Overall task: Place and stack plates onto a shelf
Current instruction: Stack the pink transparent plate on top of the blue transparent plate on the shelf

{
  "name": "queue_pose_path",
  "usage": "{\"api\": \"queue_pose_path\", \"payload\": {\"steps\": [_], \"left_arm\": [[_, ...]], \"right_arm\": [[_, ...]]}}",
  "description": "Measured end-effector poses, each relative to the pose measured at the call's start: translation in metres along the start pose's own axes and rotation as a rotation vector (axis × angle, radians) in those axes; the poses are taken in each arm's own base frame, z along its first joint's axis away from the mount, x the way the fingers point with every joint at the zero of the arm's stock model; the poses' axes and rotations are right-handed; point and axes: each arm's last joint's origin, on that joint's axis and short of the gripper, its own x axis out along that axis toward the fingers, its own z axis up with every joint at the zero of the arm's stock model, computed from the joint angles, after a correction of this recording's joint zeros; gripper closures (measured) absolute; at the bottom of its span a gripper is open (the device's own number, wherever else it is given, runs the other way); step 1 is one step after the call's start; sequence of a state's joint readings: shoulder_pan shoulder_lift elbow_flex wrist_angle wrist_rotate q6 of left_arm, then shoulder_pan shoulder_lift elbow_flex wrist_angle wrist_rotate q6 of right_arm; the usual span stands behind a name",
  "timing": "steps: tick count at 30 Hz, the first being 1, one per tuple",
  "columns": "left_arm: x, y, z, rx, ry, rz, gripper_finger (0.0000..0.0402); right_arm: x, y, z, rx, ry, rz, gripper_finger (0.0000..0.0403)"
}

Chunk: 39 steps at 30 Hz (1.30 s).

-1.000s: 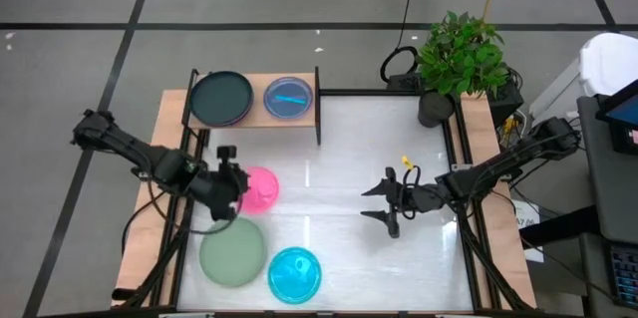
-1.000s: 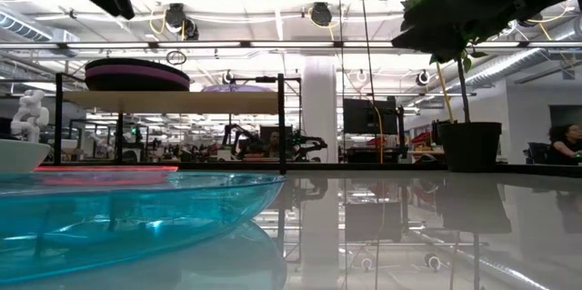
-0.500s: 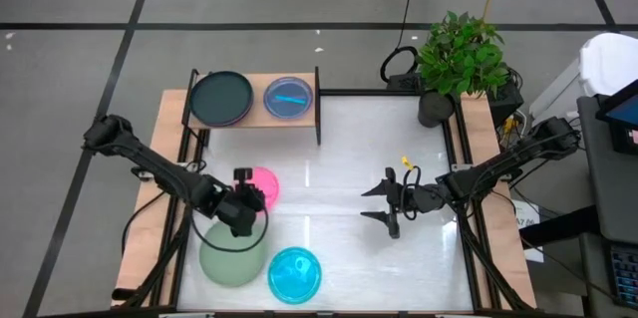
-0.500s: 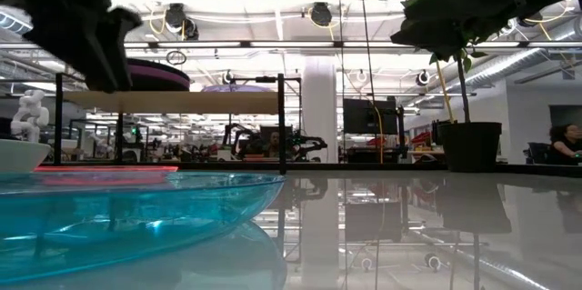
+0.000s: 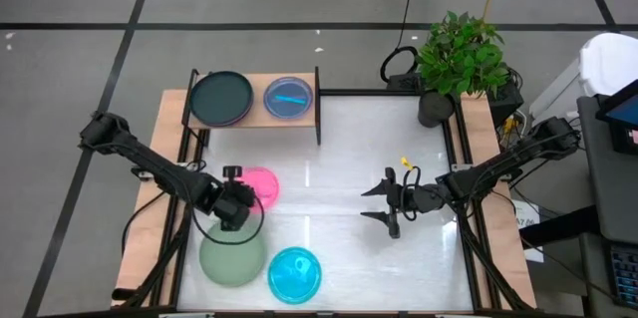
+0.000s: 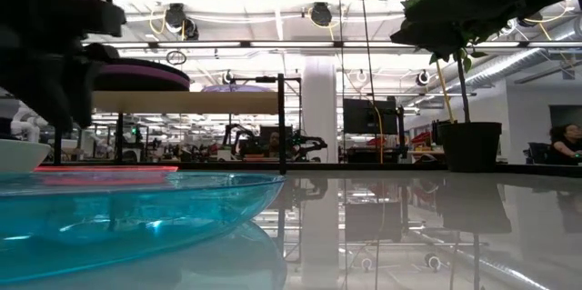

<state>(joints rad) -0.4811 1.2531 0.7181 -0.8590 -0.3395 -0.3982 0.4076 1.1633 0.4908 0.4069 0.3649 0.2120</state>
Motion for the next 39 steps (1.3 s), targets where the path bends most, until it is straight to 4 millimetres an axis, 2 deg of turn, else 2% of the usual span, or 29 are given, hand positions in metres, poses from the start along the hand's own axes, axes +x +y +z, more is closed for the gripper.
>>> {"api": "queue_pose_path", "payload": {"steps": [5, 15, 22, 28, 39], "left_arm": [[-0.002, 0.003, -0.01, 0.129, 0.069, -0.041, 0.0261], [0.009, -0.007, -0.026, 0.156, 0.111, -0.087, 0.0261], [0.011, -0.016, -0.028, 0.202, 0.116, -0.087, 0.0261], [0.021, -0.019, -0.028, 0.198, 0.155, 0.005, 0.0261], [0.036, -0.027, -0.028, 0.243, 0.233, 0.013, 0.0262]], "right_arm": [[0.0, 0.0, 0.0, 0.0, 0.0, 0.0, 0.0167], [0.0, 0.0, 0.0, 0.01, 0.0, 0.0, 0.0167], [0.0, 0.0, 0.0, 0.01, 0.001, 0.0, 0.0167], [0.0, 0.0, 0.0, 0.004, 0.0, 0.0, 0.0167], [0.0, 0.0, 0.0, 0.007, 0.0, 0.0, 0.0167]]}}
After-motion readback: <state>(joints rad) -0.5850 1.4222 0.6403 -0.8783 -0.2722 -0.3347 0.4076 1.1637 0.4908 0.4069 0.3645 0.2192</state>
